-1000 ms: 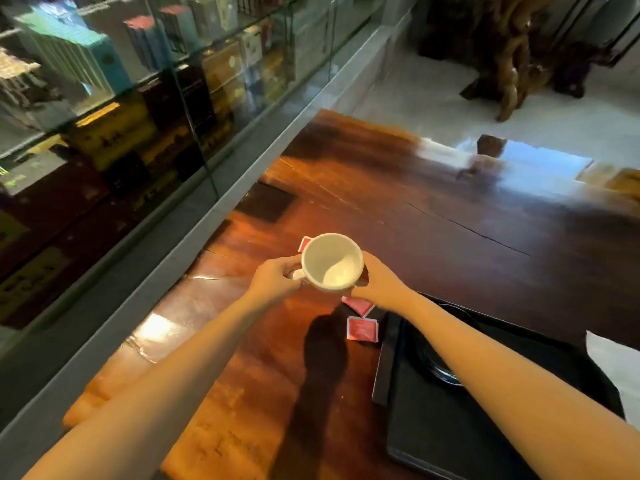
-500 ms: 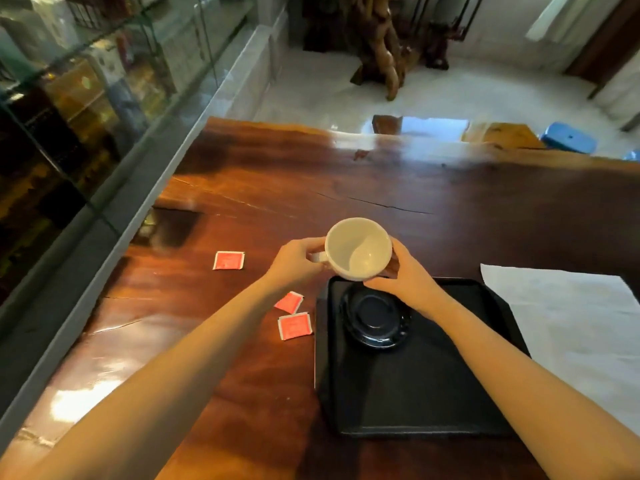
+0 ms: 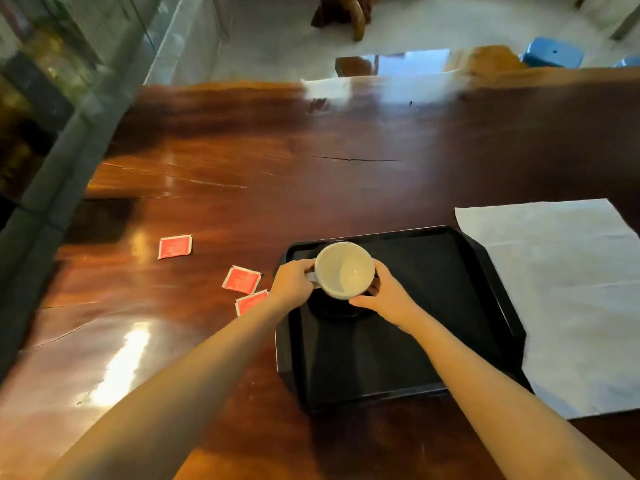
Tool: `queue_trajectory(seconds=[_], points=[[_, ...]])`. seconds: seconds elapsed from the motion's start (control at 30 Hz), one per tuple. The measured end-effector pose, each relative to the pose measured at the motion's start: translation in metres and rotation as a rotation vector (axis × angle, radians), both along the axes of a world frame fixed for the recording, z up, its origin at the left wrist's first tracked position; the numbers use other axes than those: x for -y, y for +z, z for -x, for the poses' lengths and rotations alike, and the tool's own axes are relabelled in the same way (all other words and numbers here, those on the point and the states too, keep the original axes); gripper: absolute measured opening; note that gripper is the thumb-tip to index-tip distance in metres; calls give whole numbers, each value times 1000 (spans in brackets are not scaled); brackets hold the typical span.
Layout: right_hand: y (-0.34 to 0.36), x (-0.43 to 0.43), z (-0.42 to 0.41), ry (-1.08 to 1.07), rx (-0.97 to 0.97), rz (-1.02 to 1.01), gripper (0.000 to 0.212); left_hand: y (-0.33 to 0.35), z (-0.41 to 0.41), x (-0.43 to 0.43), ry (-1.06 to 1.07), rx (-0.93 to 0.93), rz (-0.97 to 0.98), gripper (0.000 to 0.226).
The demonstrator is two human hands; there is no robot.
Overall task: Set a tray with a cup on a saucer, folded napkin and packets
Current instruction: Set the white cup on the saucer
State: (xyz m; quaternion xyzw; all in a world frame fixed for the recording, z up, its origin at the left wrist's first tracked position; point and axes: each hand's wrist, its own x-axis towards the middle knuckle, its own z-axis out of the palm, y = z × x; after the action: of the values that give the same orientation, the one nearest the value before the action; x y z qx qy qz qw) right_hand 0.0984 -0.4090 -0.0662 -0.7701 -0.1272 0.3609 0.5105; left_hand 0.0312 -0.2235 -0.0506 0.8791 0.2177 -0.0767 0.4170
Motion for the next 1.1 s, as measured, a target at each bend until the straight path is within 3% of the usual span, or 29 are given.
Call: queue_trajectory(seconds=[0.6, 0.8, 0.97, 1.1], points=[[-2, -3, -4, 26, 45, 77, 83, 1, 4, 0, 9, -16, -71, 48], [25, 13, -15, 130, 45, 237, 84, 22, -2, -11, 14, -215, -90, 59], [50, 65, -33, 221, 118, 354, 70, 64, -25, 4, 32, -109, -156, 49], [65, 120, -57, 218, 185, 422, 59, 89, -53, 63, -42, -17, -152, 41]])
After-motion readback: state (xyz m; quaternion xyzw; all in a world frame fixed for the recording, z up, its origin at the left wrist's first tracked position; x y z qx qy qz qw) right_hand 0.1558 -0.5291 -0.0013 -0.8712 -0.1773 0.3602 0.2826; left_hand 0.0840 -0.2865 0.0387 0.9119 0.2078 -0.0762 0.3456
